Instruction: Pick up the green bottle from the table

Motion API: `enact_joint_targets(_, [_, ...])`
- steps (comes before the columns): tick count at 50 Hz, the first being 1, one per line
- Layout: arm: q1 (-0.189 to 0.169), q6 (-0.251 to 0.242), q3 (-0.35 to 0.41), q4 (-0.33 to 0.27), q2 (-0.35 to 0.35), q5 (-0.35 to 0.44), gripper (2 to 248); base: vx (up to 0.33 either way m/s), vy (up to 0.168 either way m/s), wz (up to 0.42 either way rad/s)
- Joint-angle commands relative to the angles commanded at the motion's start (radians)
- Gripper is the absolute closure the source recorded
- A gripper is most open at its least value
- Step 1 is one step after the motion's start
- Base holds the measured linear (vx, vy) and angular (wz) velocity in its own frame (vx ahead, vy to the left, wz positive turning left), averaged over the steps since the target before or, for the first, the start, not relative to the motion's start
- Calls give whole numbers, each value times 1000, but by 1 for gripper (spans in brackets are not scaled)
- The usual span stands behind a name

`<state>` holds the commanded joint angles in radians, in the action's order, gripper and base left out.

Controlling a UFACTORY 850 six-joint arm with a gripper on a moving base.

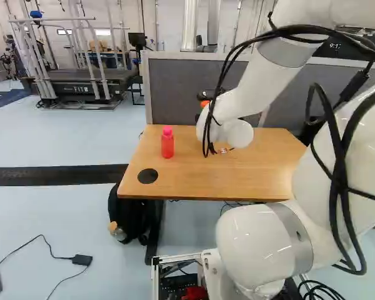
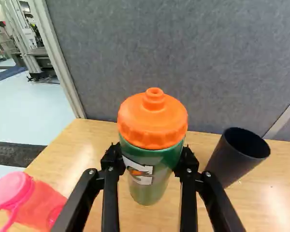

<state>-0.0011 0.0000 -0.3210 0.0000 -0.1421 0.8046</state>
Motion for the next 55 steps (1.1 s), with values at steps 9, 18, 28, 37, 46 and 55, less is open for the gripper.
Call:
enact_joint_targets(9, [0, 0, 60, 0, -35, 17, 136, 0, 0, 0])
enact_joint_targets(18, [1, 0, 111, 0, -65, 32, 136, 0, 0, 0])
enact_joint_targets(28, [1, 0, 158, 0, -93, 46, 136, 0, 0, 0])
enact_joint_targets(37, [1, 0, 191, 0, -112, 55, 136, 0, 0, 0])
enact_joint_targets(46, [1, 0, 214, 0, -126, 62, 136, 0, 0, 0])
enact_joint_targets(55, [1, 0, 229, 0, -134, 67, 136, 0, 0, 0])
